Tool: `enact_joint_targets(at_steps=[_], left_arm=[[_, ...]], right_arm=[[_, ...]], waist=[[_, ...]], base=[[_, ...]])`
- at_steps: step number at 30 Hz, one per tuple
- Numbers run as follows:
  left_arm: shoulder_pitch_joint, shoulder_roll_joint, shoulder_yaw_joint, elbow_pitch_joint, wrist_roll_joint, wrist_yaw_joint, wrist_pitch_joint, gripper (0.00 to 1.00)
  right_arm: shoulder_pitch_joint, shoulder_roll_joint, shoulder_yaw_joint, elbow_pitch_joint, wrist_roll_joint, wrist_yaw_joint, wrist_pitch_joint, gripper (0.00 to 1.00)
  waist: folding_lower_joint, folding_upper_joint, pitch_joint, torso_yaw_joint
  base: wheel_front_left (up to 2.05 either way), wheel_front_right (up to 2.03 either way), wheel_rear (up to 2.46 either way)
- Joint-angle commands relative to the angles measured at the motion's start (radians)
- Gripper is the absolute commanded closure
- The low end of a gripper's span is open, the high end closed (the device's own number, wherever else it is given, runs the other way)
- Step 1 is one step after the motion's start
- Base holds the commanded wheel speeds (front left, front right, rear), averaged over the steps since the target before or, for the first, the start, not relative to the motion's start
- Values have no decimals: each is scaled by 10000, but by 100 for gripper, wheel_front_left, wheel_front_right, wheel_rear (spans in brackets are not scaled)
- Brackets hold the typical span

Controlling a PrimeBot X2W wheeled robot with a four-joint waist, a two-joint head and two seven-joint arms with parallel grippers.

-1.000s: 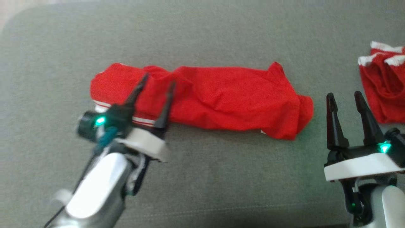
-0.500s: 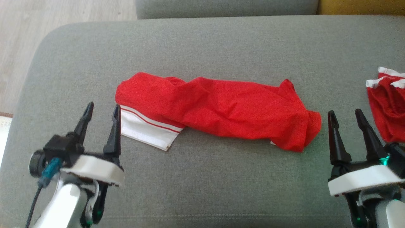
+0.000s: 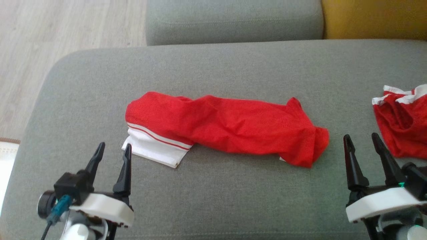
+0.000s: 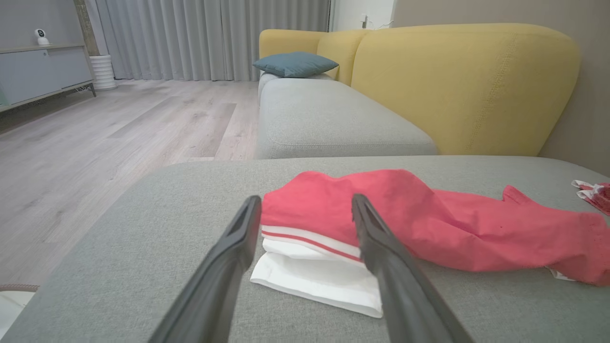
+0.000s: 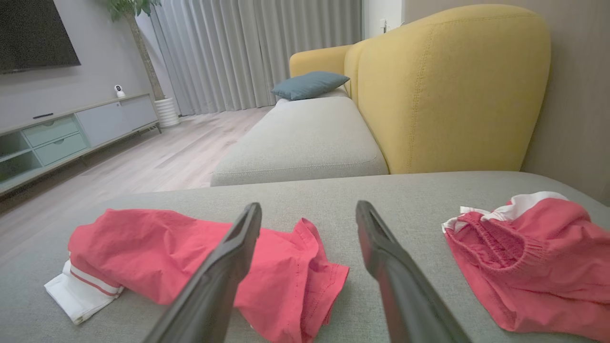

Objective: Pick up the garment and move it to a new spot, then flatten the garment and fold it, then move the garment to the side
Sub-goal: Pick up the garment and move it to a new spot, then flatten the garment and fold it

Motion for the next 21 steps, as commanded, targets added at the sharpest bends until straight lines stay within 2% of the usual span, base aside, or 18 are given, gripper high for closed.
enact_joint_targets(at_steps=[1, 21], left_arm=[[-381, 208, 470, -347, -45, 62, -53, 0], [-366, 369, 338, -535, 61, 236, 23, 0]], right_arm=[[-184, -91, 227, -415, -79, 65, 18, 0], [-151, 28, 217, -465, -85, 65, 49, 0]], waist=[[0, -1, -63, -14], [0, -1, -1, 87]], base=[[0, 0, 0], [0, 0, 0]])
